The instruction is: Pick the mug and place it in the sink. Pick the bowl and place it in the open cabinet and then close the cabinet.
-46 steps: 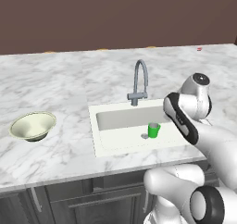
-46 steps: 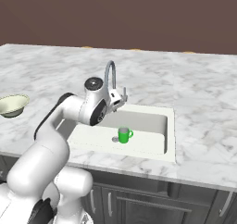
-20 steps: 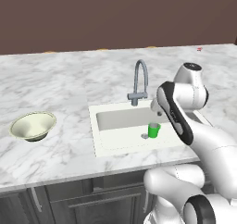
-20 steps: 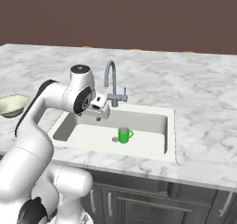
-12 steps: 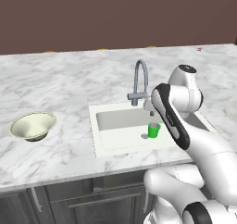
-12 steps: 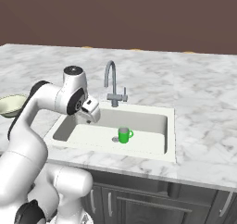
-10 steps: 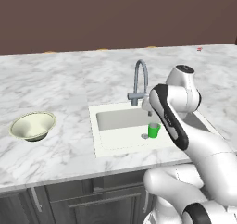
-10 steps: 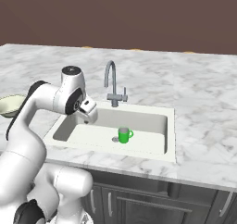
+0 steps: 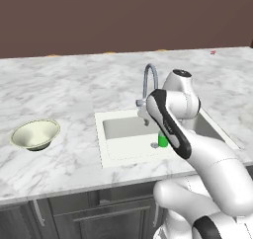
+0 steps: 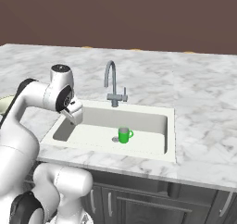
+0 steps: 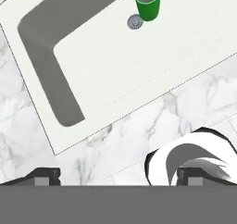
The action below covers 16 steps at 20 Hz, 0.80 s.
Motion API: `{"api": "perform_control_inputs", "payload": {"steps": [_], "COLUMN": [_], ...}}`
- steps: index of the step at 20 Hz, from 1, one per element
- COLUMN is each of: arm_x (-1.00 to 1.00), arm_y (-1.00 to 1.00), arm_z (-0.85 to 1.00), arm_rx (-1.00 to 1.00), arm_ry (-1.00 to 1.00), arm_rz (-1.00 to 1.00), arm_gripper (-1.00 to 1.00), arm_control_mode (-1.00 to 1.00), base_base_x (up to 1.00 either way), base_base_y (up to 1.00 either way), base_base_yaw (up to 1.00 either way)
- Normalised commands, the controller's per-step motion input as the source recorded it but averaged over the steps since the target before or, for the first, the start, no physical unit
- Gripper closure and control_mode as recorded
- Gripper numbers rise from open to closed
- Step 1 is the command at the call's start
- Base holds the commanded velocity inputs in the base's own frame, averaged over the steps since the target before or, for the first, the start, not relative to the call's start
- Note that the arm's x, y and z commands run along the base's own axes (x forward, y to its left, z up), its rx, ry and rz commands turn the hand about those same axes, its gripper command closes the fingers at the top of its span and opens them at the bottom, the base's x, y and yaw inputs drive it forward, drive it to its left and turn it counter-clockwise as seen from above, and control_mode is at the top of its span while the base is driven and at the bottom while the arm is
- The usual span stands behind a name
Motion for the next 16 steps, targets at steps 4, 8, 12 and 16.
{"api": "perform_control_inputs", "payload": {"steps": [4, 8, 12, 16], "arm_x": [0.00, 0.00, 0.03, 0.09], "arm_y": [0.48, 0.52, 0.65, 0.72], "arm_z": [0.00, 0.00, 0.00, 0.00], "arm_rx": [0.03, 0.00, 0.00, 0.00], "arm_ry": [0.10, 0.04, 0.00, 0.00], "arm_rz": [-0.04, 0.00, 0.00, 0.00], "arm_gripper": [-1.00, -1.00, -1.00, -1.00], "arm_control_mode": [-1.00, -1.00, -1.00, -1.00], "base_base_x": [0.00, 0.00, 0.00, 0.00], "base_base_y": [0.00, 0.00, 0.00, 0.00], "base_base_yaw": [0.00, 0.00, 0.00, 0.00]}}
